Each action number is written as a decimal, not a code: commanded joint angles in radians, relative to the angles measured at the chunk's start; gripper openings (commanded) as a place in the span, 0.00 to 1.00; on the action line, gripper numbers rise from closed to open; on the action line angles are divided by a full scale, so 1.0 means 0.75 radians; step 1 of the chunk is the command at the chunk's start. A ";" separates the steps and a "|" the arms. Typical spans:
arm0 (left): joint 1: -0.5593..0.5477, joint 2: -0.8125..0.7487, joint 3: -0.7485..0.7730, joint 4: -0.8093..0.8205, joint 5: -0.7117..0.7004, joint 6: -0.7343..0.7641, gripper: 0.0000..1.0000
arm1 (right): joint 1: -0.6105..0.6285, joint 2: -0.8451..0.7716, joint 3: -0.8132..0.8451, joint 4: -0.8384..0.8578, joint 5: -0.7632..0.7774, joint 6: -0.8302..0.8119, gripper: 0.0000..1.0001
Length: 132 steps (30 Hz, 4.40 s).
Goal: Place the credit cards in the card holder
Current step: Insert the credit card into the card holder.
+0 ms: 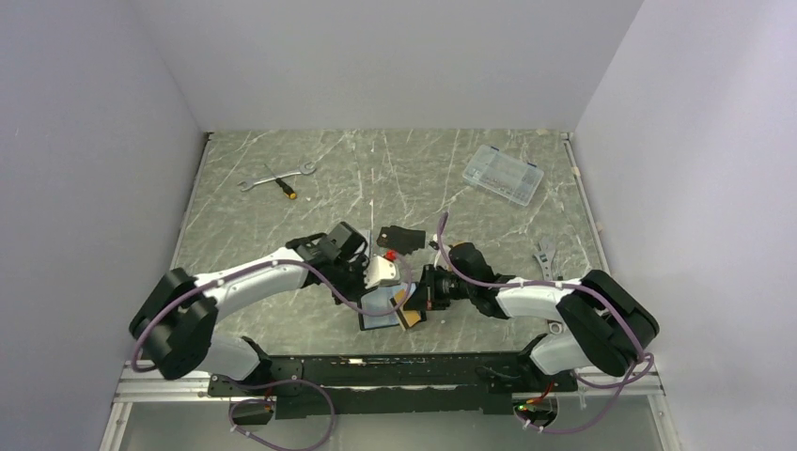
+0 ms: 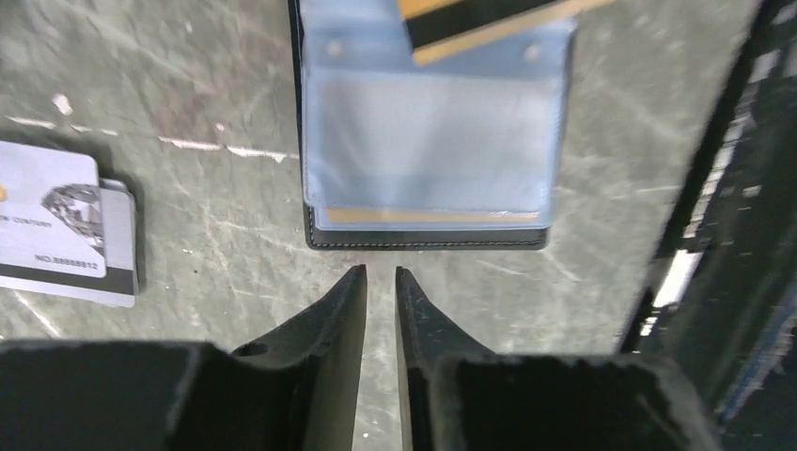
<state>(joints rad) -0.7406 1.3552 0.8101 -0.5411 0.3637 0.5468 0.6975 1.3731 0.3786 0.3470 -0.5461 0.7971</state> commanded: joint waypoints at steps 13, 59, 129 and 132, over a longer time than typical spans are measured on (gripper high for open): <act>-0.229 0.330 0.117 -0.034 -0.352 0.117 0.15 | -0.005 -0.109 -0.201 0.169 0.114 0.063 0.00; -0.264 0.291 0.258 0.040 -0.236 0.177 0.11 | -0.176 -0.363 -0.275 0.043 -0.023 0.116 0.00; -0.330 0.294 0.151 0.057 -0.365 0.285 0.08 | -0.177 0.083 -0.273 0.569 -0.143 0.179 0.00; -0.328 0.278 0.141 0.041 -0.373 0.295 0.08 | -0.177 0.159 -0.266 0.632 -0.150 0.193 0.00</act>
<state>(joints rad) -0.9825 1.6039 0.9127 -0.4812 0.1032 0.7429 0.5652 1.4403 0.1776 0.7109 -0.6384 0.9489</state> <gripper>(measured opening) 0.081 0.009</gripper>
